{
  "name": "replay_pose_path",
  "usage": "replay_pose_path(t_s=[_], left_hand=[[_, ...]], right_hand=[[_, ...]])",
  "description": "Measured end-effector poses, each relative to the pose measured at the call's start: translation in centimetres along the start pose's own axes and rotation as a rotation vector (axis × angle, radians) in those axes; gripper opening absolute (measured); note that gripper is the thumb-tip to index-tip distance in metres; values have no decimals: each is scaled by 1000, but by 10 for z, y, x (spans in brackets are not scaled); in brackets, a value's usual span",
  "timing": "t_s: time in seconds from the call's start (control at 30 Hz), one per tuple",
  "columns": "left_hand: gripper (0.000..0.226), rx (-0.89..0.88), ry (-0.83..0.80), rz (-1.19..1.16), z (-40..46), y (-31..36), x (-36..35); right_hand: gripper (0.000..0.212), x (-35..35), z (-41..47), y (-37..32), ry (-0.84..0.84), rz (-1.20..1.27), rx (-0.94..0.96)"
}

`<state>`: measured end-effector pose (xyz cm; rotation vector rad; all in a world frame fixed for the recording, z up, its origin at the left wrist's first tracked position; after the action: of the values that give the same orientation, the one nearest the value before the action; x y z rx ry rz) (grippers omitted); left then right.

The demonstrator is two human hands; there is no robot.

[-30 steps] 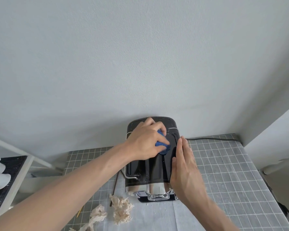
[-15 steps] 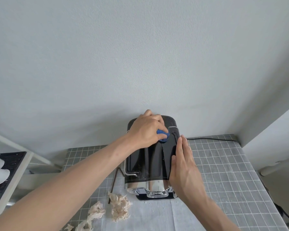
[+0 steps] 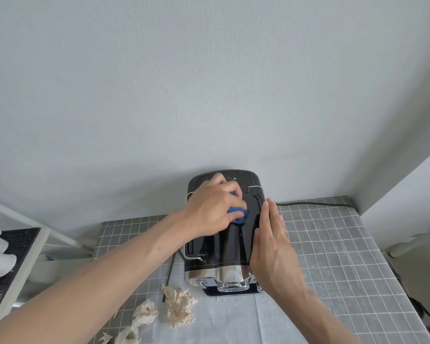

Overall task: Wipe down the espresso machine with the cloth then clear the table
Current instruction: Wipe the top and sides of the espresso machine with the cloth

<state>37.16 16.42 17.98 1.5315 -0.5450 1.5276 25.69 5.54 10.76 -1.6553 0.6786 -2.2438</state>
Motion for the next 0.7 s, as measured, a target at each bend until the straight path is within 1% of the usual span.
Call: replay_pose_path(t_s=[0.07,0.17,0.2,0.27,0.33,0.4,0.43,0.47,0.5,0.6,0.7], left_hand=[[15,-68,-57,-24,-20,17,-2],[18,-120,-82,-90,-47,40,-5],[18,-121,-67,-86,-50,43,-5],[17,-112,-26,-41,-48,41,-4],[16,-51,50,30,-33,26,-1],[15,76,141,75,-9,-1,8],[15,140,141,104,2,-12,12],[17,181,107,141,13,-19,13],[19,187,61,182,22,-22,12],[22,96,-43,280,25,-7,6],[15,-29,-66,305,3,19,4]], right_hand=[[77,0,-1,-1,2,6,12],[95,0,-2,-1,-21,12,-13],[95,1,-2,-3,-20,7,-13],[86,2,-3,-6,-15,8,-10],[80,3,-2,-8,1,0,-12],[82,3,-3,-7,14,-19,-25],[84,2,-3,-6,14,-27,-29],[85,2,-3,-6,15,-29,-32],[85,2,-3,-5,16,-28,-35],[85,4,-2,-5,28,-18,-34],[82,4,-2,-5,26,-4,-32]])
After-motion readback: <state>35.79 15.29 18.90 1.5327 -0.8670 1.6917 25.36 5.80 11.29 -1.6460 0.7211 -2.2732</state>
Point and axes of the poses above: each hand's wrist, its own z-axis towards the middle knuckle, its own x-axis out of the back of the hand, y = z × x, the point moved 6 cm from there along z, towards the middle knuckle, and after that the axes turned 2 degrees about -x, right-handed, at the moved point
